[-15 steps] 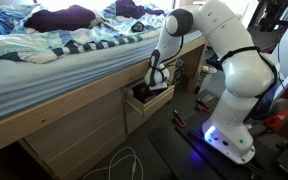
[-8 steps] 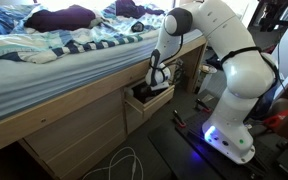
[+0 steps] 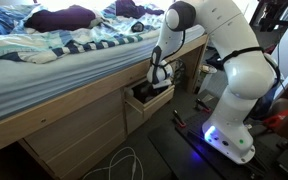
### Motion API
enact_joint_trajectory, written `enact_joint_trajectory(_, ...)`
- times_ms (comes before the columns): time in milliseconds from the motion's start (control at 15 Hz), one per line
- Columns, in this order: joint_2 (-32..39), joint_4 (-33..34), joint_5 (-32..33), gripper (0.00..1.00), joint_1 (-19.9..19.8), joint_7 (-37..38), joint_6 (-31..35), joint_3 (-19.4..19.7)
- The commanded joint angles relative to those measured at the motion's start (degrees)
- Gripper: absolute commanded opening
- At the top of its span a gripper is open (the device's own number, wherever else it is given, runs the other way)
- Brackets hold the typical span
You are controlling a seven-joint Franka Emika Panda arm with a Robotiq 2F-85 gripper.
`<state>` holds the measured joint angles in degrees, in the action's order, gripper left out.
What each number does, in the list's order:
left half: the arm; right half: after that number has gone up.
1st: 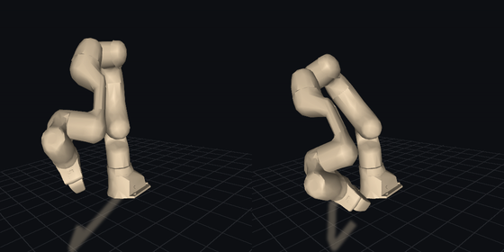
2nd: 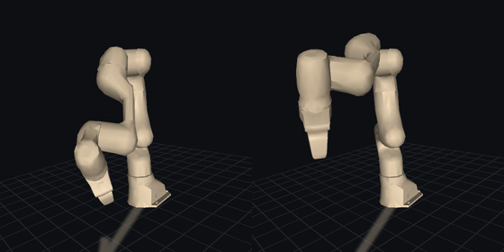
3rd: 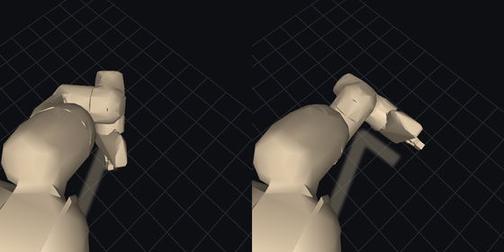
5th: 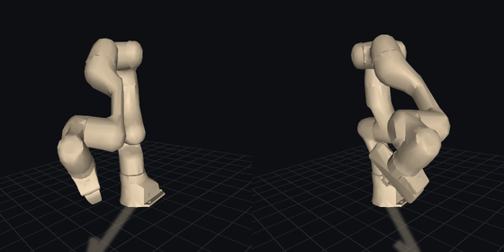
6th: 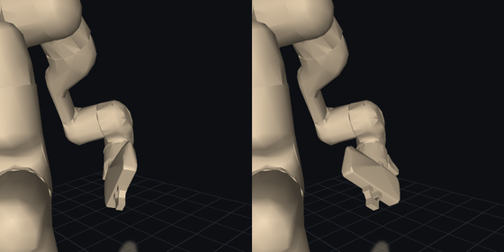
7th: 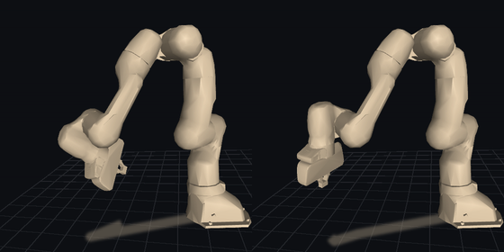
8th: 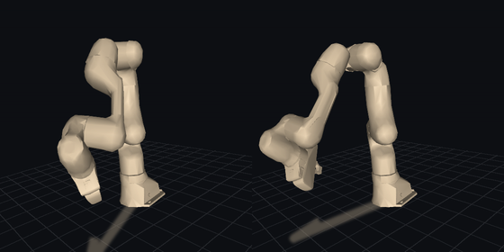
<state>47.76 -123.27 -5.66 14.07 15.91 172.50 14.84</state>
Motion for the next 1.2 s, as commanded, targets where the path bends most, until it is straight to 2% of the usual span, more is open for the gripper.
enact_joint_trajectory(0, -6.5, -5.5, 1.0, 0.03, 2.6, 0.5, -2.8, 2.2)
enact_joint_trajectory(600, -19.5, -15.7, 7.4, 0.03, 8.3, 0.5, -5.8, 7.0)
enact_joint_trajectory(1067, -31.1, -23.0, 21.1, 0.03, 14.2, 6.3, -9.0, 13.9)
enact_joint_trajectory(1133, -25.6, -19.2, 20.1, 0.03, 10.3, 5.5, -7.4, 10.2)
